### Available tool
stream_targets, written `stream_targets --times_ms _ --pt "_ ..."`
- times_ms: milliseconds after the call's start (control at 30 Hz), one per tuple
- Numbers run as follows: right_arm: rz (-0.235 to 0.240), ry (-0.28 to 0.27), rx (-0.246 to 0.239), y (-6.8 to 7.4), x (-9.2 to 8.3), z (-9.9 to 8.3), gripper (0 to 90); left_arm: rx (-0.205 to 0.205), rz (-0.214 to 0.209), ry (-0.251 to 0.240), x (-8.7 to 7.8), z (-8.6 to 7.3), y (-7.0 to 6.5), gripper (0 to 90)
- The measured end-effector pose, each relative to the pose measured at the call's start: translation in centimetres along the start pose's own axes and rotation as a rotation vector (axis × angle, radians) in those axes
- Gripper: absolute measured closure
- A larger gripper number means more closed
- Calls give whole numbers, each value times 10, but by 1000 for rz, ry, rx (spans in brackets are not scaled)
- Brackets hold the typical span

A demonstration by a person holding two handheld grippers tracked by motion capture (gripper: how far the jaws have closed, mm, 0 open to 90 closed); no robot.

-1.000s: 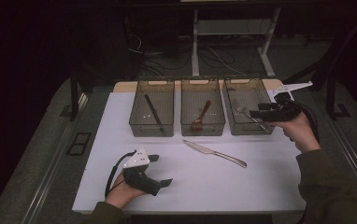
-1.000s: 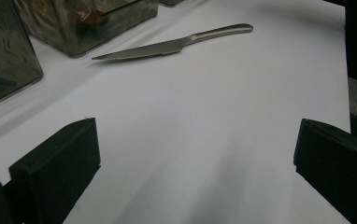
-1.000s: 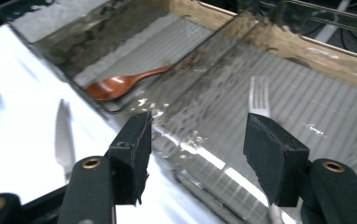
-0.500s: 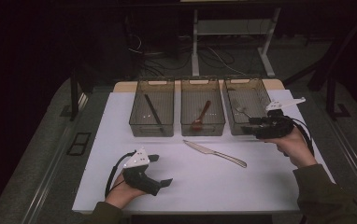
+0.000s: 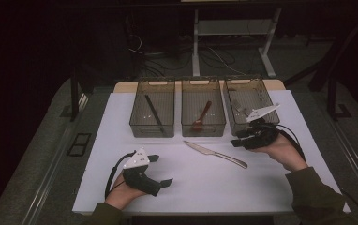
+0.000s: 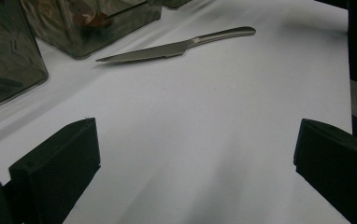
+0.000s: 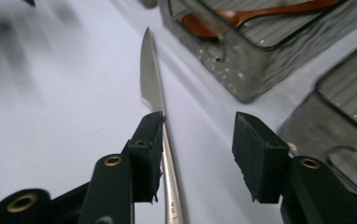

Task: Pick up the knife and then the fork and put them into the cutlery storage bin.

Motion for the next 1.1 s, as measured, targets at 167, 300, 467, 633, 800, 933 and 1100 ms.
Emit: stream_targets --times_ms 167,300,467,633,800,933,1100 --pt "-16 65 -42 10 10 1 574 -4 -1 2 0 0 0 0" --pt "-46 149 -77 17 20 1 608 -1 -4 7 1 0 -1 0" --pt "-74 242 -156 23 32 4 632 15 -5 14 3 -1 -1 0" --pt "-97 334 -222 28 47 7 667 11 -1 12 2 -2 1 0" --pt "-123 426 -251 31 60 10 697 10 0 11 2 -1 0 0" --pt "-153 491 -267 31 70 12 700 11 -1 10 1 -1 1 0" --pt "-178 546 -289 30 78 15 715 10 -2 8 1 -1 0 0"
Point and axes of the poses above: each handheld gripper's, and its own axes: x roughly forward along the jaws, z roughly out of its top, y roughly to its left, the point moved 4 cm from there along x, roughly forward along the jaws, and after that the axes turned 15 degrees about x, right-handed, at the moved point
